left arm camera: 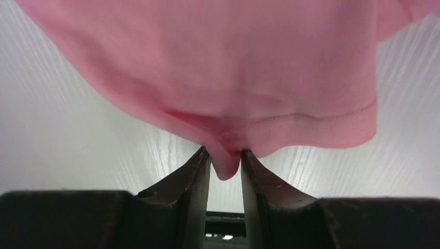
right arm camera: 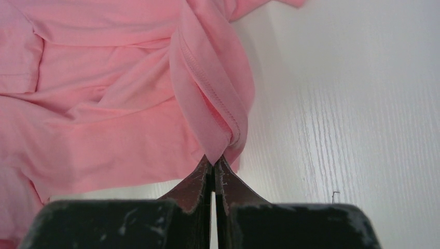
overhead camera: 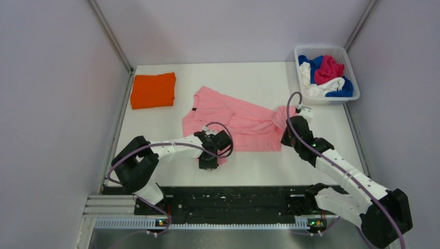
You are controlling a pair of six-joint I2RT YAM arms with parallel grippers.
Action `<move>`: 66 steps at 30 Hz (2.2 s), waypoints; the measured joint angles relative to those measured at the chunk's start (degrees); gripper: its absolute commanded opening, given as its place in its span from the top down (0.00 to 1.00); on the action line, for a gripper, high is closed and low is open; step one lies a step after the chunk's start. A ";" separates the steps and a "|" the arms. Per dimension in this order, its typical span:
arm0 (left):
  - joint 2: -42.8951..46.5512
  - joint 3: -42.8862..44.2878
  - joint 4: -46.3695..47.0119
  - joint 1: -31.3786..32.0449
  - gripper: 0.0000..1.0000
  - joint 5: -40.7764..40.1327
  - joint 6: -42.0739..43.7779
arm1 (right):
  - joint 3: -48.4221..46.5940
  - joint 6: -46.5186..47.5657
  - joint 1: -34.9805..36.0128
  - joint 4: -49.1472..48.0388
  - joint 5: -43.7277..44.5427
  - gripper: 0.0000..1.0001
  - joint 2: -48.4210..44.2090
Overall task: Fold and stack the t-shirts
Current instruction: Flatten out the tshirt
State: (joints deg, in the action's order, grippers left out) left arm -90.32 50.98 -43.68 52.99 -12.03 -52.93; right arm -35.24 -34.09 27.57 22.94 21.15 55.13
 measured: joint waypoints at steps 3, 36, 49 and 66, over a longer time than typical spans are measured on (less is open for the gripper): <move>-2.12 2.25 0.17 -0.52 0.99 -3.32 0.02 | 0.00 0.00 0.00 0.22 0.00 1.00 -0.02; 47.78 25.46 14.62 -3.02 1.00 -40.22 27.50 | -30.29 5.66 -0.44 5.92 -0.50 1.00 -24.00; 48.04 54.95 12.94 -2.99 1.00 -15.13 39.43 | -47.50 6.01 -0.46 3.89 -22.99 1.00 -26.99; 45.48 50.38 12.26 -3.02 1.00 -16.92 42.56 | -41.46 5.33 -0.46 2.99 -22.25 1.00 -34.18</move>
State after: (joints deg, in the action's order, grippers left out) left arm -44.84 101.36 -31.42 49.98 -28.95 -10.37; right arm -76.71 -28.75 27.11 25.93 -1.10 20.95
